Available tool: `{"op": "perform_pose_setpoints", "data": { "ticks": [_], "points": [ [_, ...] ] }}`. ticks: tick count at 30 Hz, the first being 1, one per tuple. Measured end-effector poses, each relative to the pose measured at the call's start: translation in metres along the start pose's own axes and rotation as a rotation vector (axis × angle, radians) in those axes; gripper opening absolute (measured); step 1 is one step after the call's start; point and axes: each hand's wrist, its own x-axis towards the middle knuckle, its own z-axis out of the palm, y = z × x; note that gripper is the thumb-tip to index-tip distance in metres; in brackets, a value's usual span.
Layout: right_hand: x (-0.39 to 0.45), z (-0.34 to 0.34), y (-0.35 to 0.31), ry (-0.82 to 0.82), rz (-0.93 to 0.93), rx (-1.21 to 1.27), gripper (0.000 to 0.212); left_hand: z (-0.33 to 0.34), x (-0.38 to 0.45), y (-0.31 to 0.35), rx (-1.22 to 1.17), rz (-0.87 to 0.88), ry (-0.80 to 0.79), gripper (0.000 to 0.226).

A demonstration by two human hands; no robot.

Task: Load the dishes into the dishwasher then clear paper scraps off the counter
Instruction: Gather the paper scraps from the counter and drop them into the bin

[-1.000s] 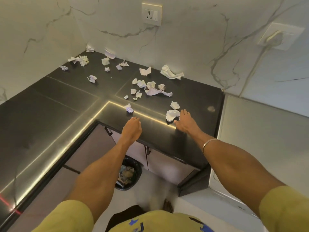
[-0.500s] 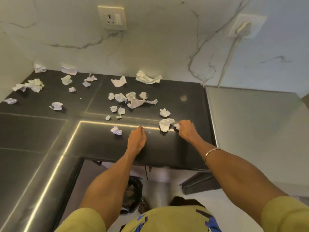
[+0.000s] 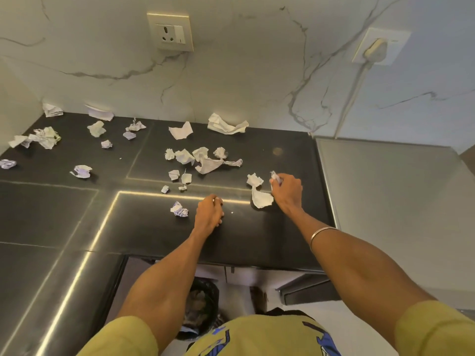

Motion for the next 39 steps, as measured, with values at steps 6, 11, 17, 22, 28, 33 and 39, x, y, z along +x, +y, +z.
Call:
{"op": "perform_pose_setpoints", "data": {
  "ticks": [6,11,17,22,28,33,39],
  "points": [
    [0.013,0.005,-0.031,-0.026,-0.134,0.087,0.023,-0.004,0.01,0.021,-0.398,-0.128,0.064,0.034],
    [0.003,0.031,-0.053,-0.207,-0.383,0.069,0.029,-0.006,0.018,0.032,-0.788,-0.336,-0.118,0.051],
    [-0.026,0.064,-0.071,-0.579,-0.675,-0.087,0.023,-0.007,0.016,0.029,-1.131,-0.526,-0.203,0.048],
    [-0.013,0.05,-0.057,-0.365,-0.608,-0.009,0.051,-0.005,0.019,0.0,-0.88,-0.536,0.001,0.035],
    [0.016,0.015,-0.005,-0.174,-0.711,-0.306,0.039,0.005,0.012,0.002,-0.828,-0.493,0.04,0.026],
    [-0.008,0.025,0.037,-0.29,-0.683,-0.564,0.052,0.013,0.014,0.004,-0.921,-0.508,0.089,0.024],
    [-0.016,0.047,0.015,-0.32,-0.473,-0.217,0.038,0.011,0.013,0.004,-1.018,-0.508,0.063,0.033]
  ]
}}
